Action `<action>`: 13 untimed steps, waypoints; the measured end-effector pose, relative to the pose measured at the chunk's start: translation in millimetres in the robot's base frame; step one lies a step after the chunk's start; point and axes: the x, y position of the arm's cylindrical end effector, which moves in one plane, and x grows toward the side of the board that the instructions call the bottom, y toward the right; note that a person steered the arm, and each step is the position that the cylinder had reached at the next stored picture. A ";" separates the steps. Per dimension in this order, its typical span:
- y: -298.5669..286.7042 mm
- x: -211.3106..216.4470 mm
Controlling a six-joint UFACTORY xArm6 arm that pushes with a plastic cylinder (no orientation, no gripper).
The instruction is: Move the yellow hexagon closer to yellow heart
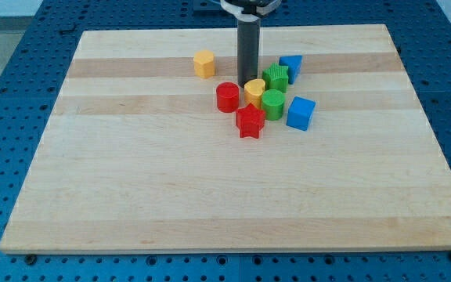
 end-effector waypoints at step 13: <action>-111.2 -53.3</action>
